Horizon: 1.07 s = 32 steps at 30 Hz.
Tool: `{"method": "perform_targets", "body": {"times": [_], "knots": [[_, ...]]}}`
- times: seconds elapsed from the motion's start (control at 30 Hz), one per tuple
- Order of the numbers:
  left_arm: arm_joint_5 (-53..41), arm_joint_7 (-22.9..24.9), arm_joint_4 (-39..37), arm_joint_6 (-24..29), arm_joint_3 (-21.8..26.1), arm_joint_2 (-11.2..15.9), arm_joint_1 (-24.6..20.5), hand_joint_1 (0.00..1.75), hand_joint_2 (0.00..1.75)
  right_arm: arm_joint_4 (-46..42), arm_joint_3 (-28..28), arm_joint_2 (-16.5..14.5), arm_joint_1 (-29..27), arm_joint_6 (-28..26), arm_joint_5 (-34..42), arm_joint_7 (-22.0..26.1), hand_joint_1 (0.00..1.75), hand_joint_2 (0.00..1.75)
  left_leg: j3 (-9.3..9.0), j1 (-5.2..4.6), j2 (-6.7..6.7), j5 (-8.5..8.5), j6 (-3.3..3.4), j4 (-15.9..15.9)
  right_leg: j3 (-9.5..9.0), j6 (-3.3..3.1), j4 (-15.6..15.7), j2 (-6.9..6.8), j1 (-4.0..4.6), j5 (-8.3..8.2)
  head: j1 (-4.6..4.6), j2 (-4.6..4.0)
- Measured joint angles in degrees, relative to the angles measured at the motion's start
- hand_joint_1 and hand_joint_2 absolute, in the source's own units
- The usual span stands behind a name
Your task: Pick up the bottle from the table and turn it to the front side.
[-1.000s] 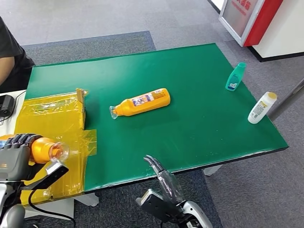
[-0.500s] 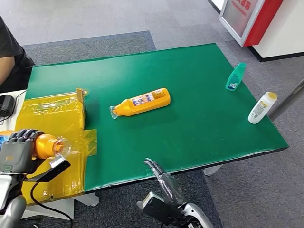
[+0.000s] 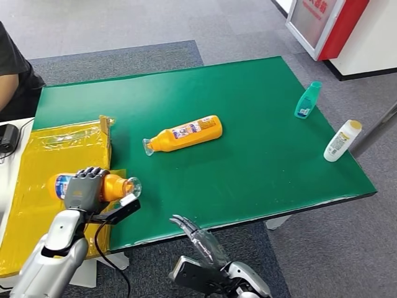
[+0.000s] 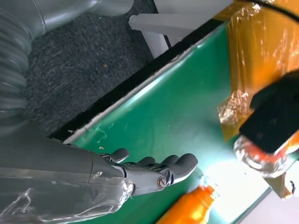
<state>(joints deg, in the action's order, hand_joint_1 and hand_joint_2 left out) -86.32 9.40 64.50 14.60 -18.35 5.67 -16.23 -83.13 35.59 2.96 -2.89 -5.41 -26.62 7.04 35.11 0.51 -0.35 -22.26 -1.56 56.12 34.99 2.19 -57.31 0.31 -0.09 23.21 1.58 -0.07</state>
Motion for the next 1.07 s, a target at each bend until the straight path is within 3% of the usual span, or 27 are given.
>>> {"method": "perform_targets", "body": {"times": [0.2,0.23,0.33,0.37,0.6,0.73,1.07], "knots": [[0.4,0.9,-3.1,-0.8,-1.2,-1.8,-1.9,1.75,1.75,1.3,0.2,0.0,0.0,0.0,0.2,0.1,0.00,1.75,0.00,0.01,0.00,0.00,0.00,0.0,0.01,-0.02,0.0,0.00,0.02,0.02,0.00,0.00],[0.5,1.4,-3.4,-1.2,-1.3,-2.1,-2.1,1.56,1.75,1.5,0.2,0.0,0.0,-0.1,0.2,0.1,0.00,1.75,0.00,0.01,0.00,0.00,0.00,0.0,0.00,-0.02,0.0,0.00,0.02,0.03,0.00,0.00],[0.5,3.5,-4.0,-2.7,-1.3,-2.7,-2.7,0.28,1.75,1.9,0.2,0.0,0.0,-0.1,0.2,0.1,0.00,1.75,0.00,0.01,0.00,-0.01,0.00,0.0,-0.01,-0.02,0.0,0.01,0.01,0.02,-0.01,0.00],[0.5,4.2,-4.3,-3.2,-1.3,-2.9,-3.0,0.03,1.75,2.0,0.2,0.0,0.0,-0.2,0.2,0.1,0.00,1.75,0.00,0.00,0.00,-0.01,0.00,0.0,-0.01,-0.02,0.0,0.01,0.01,0.02,-0.01,0.00],[1.4,5.7,-5.3,-3.8,-0.9,-3.6,-3.3,0.00,1.75,2.7,0.2,0.0,0.0,-0.2,0.3,0.0,0.00,1.75,0.00,0.00,0.00,0.00,0.00,0.0,-0.01,-0.01,0.0,0.01,0.01,0.01,0.00,0.00],[5.4,6.1,-5.5,-4.6,0.7,-4.5,-3.0,0.00,0.00,3.4,0.2,0.0,-0.1,-0.6,0.3,-0.4,0.00,1.75,0.00,0.00,0.00,0.02,-0.01,0.0,-0.01,-0.01,0.0,0.00,0.01,0.01,-0.01,0.00],[17.8,3.6,4.9,-6.1,5.2,-4.4,1.2,0.00,0.00,3.4,0.2,0.0,-1.3,-3.4,-2.4,-2.0,0.00,1.75,0.01,0.00,0.00,-0.01,-0.01,0.0,-0.01,-0.02,0.0,0.01,0.01,0.03,0.00,0.00]]}}
